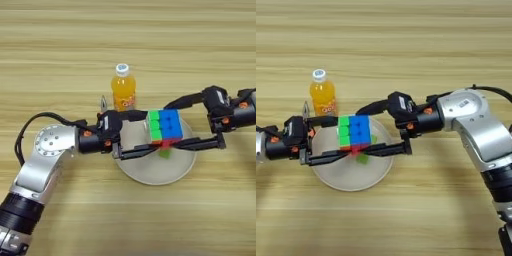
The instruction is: Move the objects on the table
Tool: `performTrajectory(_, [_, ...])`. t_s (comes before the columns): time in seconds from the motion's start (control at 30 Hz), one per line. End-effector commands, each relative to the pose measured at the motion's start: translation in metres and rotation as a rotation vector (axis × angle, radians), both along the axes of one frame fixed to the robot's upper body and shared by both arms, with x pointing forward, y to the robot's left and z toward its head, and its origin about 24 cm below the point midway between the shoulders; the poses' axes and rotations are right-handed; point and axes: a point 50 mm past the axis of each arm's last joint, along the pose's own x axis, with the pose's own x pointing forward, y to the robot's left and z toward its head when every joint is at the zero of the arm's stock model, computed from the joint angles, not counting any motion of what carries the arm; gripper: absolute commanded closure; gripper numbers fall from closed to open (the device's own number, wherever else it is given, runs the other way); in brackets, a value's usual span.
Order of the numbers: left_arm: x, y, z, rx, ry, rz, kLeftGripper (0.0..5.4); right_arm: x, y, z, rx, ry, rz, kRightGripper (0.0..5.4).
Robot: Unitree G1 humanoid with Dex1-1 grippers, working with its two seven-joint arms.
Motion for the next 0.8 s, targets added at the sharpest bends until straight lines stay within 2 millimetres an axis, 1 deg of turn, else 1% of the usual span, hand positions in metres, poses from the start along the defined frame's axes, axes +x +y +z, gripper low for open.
performTrajectory(0.03, [0.002,-0.001,0.002,0.006,-0.025,-0.003,2.14,-0.001,0.001,0.009,0.006,-0.032,0.013,0.60])
performTrajectory(0.1, [0.002,-0.001,0.002,0.005,-0.025,-0.002,2.14,-0.001,0.001,0.009,0.012,-0.030,0.014,0.31])
performTrajectory(0.2, [0.002,-0.001,0.002,0.005,-0.024,-0.001,2.14,-0.002,0.001,0.010,0.024,-0.026,0.013,0.05])
performTrajectory(0.43, [0.001,-0.001,0.001,0.001,-0.024,0.002,2.14,-0.001,-0.006,0.014,0.105,-0.027,-0.044,0.00])
performTrajectory(0.67, [0.001,0.000,0.001,-0.006,-0.022,0.012,2.14,0.003,-0.020,0.018,0.286,-0.042,-0.202,0.00])
performTrajectory(0.8, [0.000,0.003,0.000,-0.015,-0.016,0.028,2.14,0.011,-0.031,0.010,0.389,-0.054,-0.372,0.00])
